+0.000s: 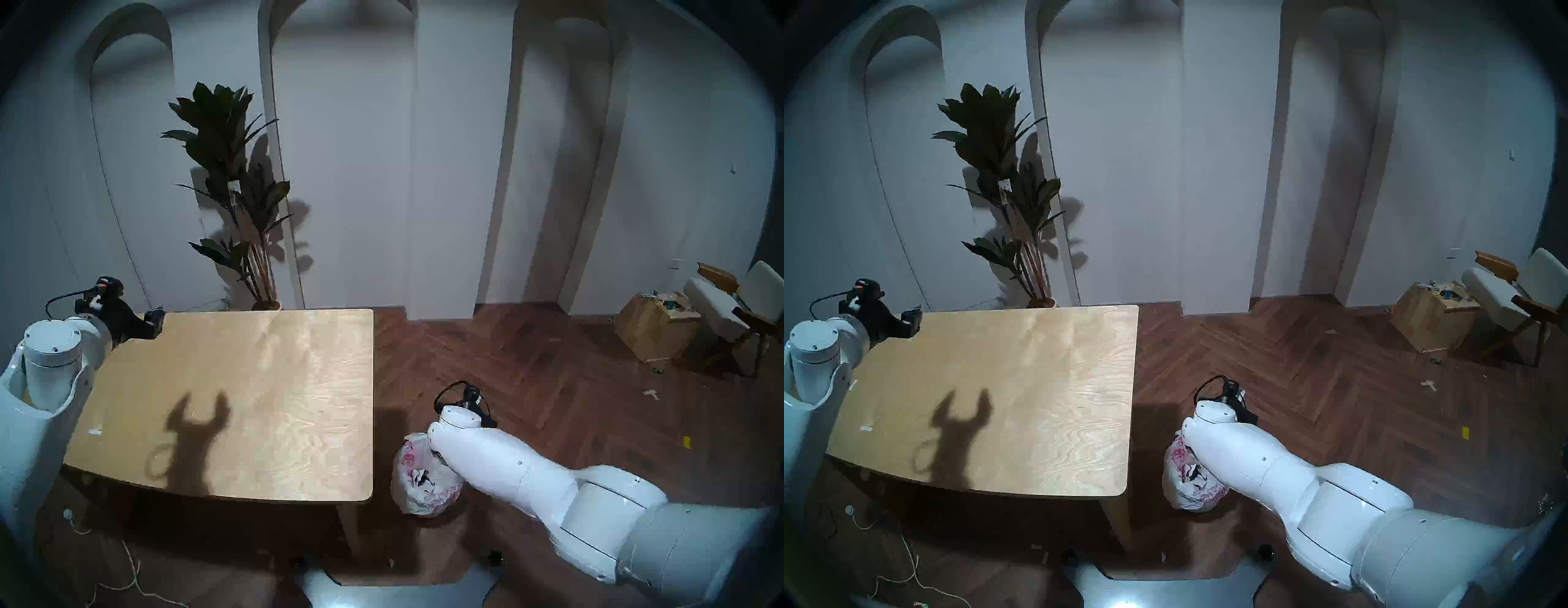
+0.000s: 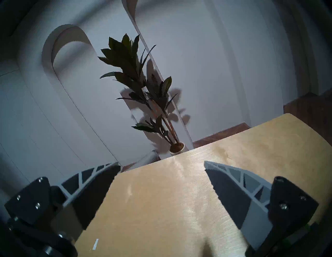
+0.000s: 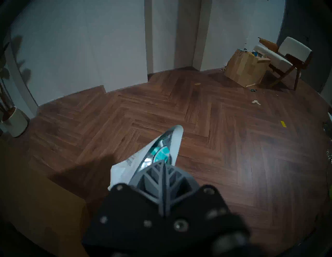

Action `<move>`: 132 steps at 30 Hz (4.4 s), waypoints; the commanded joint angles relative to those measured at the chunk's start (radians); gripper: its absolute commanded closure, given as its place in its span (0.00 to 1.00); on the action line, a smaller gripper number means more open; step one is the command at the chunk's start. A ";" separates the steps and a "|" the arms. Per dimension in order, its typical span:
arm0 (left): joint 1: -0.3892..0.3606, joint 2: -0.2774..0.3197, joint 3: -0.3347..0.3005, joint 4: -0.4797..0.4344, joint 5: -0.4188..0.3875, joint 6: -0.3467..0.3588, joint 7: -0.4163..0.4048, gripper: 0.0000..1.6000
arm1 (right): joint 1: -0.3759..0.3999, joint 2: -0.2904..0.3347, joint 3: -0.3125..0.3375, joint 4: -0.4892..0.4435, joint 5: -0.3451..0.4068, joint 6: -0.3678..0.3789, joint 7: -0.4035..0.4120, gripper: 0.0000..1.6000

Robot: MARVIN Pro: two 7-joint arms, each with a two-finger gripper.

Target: Put the trash into the trash bin on the ground

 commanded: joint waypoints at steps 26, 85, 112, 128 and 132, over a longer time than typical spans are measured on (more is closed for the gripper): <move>-0.010 0.006 -0.017 -0.012 -0.002 -0.007 0.001 0.00 | 0.174 -0.168 -0.020 0.286 -0.001 0.031 0.175 1.00; -0.010 0.006 -0.017 -0.012 -0.005 -0.007 0.001 0.00 | 0.202 -0.181 -0.002 0.440 -0.001 -0.021 0.316 0.00; -0.010 0.006 -0.017 -0.012 -0.005 -0.007 0.000 0.00 | 0.387 -0.079 0.110 0.330 0.067 -0.247 0.320 0.00; -0.010 0.006 -0.010 -0.008 -0.007 -0.005 0.000 0.00 | 0.380 -0.042 0.084 0.268 0.038 -0.295 0.345 0.00; -0.010 0.006 -0.010 -0.008 -0.007 -0.005 0.000 0.00 | 0.376 -0.034 0.081 0.254 0.034 -0.303 0.348 0.00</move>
